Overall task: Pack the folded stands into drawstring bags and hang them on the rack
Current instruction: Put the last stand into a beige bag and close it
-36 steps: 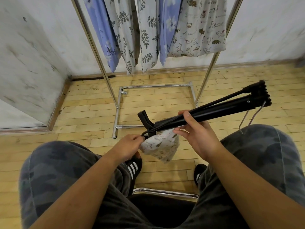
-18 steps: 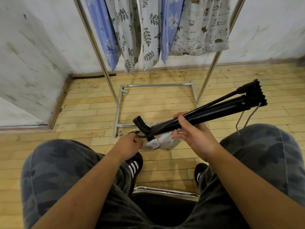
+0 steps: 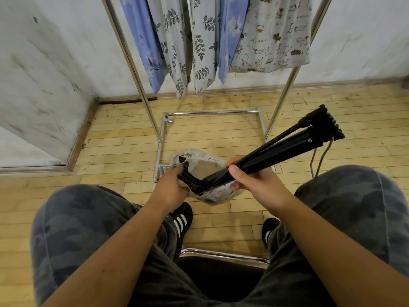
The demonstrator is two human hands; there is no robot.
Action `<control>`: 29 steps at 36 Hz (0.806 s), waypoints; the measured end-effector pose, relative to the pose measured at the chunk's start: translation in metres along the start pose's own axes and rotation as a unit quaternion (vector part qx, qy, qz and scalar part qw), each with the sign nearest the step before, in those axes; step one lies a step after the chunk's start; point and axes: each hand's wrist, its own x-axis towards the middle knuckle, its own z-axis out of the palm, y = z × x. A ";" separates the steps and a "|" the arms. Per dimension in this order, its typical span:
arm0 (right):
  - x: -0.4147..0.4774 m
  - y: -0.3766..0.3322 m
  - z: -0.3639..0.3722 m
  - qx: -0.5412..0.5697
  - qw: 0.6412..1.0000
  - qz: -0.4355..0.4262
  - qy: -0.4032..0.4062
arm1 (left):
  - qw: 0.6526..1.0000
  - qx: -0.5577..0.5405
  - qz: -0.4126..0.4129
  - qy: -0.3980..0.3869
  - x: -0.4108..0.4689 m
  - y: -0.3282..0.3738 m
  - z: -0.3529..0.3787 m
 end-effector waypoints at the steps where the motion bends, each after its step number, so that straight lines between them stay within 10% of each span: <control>1: 0.000 0.000 0.000 -0.001 1.000 0.000 0.001 | 1.000 0.002 0.007 0.002 -0.001 0.001 0.000; 29: 0.004 0.014 0.002 -0.257 0.967 0.001 -0.002 | 0.992 0.062 0.102 -0.027 -0.008 0.015 0.005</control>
